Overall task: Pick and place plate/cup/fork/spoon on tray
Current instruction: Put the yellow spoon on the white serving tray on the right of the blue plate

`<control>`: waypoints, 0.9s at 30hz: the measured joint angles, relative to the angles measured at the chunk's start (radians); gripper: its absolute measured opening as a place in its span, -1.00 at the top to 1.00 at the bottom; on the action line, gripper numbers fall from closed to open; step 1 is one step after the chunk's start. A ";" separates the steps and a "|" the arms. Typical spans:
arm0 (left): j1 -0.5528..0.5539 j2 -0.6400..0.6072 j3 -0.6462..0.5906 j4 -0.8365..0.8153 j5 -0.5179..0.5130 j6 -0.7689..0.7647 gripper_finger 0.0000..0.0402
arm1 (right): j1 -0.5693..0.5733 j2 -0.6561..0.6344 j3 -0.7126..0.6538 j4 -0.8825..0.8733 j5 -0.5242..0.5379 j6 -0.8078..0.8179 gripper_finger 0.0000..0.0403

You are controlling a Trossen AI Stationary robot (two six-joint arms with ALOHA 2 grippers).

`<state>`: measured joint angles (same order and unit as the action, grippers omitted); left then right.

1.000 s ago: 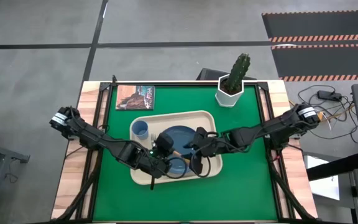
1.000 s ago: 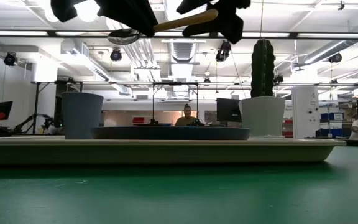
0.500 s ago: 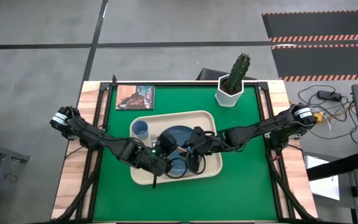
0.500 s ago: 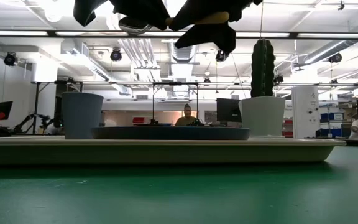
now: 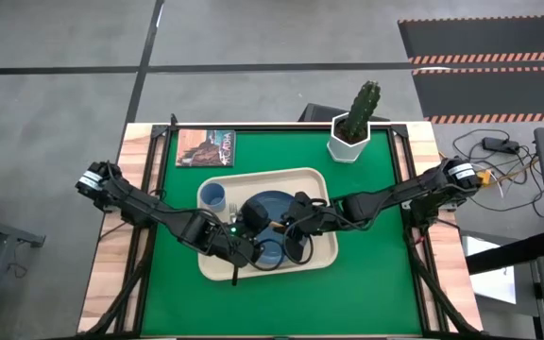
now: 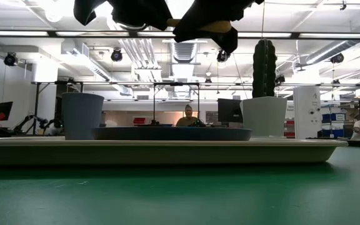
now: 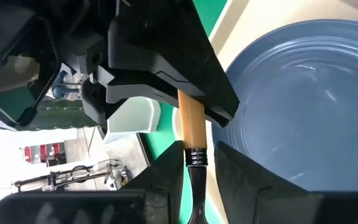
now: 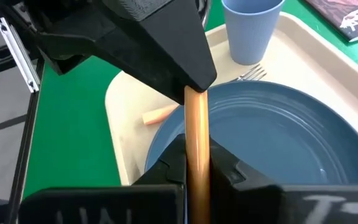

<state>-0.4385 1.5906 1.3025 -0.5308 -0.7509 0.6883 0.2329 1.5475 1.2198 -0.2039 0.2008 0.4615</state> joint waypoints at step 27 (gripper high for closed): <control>0.002 -0.084 -0.002 0.104 -0.006 -0.085 0.21 | -0.112 -0.162 -0.334 0.039 0.021 0.323 0.94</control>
<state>-0.4362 1.5067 1.3005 -0.4272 -0.7573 0.6033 0.1208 1.3850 0.8860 -0.1646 0.2216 0.7843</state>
